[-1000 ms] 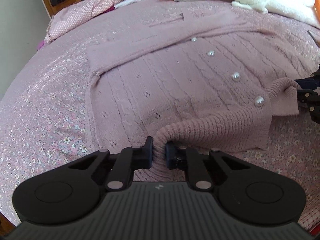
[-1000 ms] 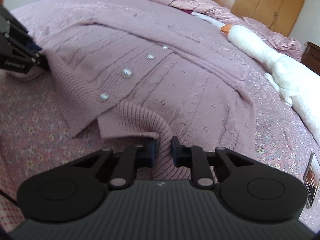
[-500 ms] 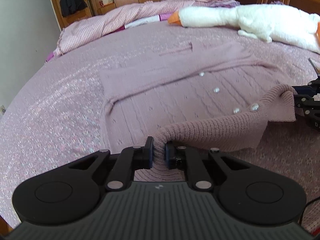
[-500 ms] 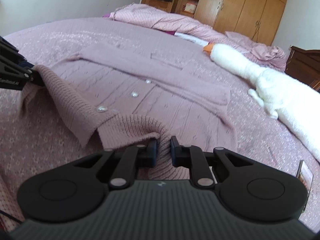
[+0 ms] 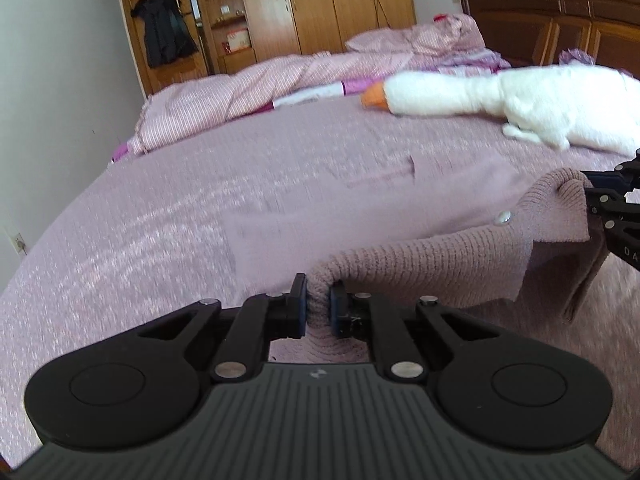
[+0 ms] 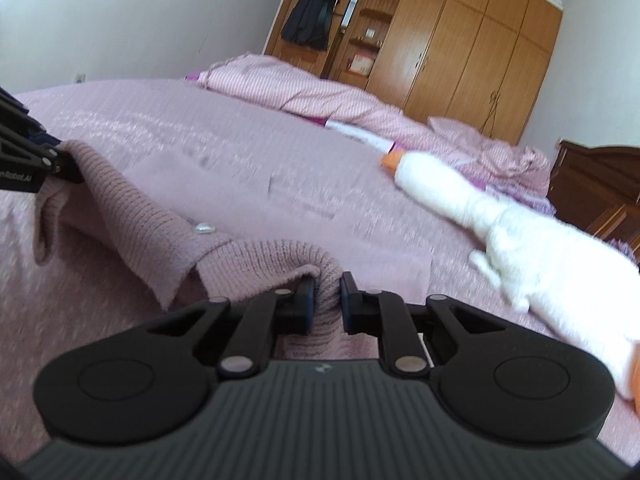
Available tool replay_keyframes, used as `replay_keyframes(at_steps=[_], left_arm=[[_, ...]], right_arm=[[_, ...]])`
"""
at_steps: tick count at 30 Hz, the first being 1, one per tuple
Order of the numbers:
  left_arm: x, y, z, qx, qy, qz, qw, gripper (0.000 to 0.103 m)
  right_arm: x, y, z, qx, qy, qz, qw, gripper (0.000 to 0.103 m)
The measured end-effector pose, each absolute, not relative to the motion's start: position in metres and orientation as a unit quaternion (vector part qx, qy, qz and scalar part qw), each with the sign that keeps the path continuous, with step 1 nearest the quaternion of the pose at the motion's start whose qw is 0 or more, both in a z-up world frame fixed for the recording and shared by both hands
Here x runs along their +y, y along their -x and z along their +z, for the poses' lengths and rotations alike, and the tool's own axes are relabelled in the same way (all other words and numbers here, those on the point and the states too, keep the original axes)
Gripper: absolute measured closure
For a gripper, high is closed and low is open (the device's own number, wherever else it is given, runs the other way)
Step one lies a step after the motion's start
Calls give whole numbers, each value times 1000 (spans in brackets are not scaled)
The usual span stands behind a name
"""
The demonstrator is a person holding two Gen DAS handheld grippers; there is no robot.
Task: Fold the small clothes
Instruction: 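Grasp the ribbed hem with both grippers and lift it, then carry the hem over the cardigan body toward the collar and open both grippers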
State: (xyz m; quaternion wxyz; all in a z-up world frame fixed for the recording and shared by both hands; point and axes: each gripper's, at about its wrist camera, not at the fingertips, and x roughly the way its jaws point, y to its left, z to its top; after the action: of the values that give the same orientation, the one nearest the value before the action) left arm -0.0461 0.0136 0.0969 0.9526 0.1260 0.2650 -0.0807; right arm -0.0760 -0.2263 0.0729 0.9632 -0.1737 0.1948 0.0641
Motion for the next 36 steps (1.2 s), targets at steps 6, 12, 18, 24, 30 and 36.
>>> replay_keyframes(at_steps=[6, 12, 18, 24, 30, 36], left_arm=[[12, 13, 117, 232, -117, -72, 963, 92], [7, -35, 130, 207, -114, -62, 970, 92], [0, -93, 131, 197, -114, -48, 972, 92], [-3, -160, 97, 234, -108, -34, 966, 92], [-2, -219, 49, 284, -103, -22, 953, 91], [4, -255, 9, 327, -87, -22, 941, 91]], right_arm=[[-227, 44, 89, 164, 184, 54, 968, 87], [-229, 4, 100, 142, 195, 47, 969, 87], [-227, -43, 102, 133, 202, 43, 969, 87], [-222, -89, 78, 155, 219, 50, 962, 87], [-213, -131, 37, 196, 241, 59, 949, 87], [-210, -155, 5, 238, 232, 64, 941, 87]])
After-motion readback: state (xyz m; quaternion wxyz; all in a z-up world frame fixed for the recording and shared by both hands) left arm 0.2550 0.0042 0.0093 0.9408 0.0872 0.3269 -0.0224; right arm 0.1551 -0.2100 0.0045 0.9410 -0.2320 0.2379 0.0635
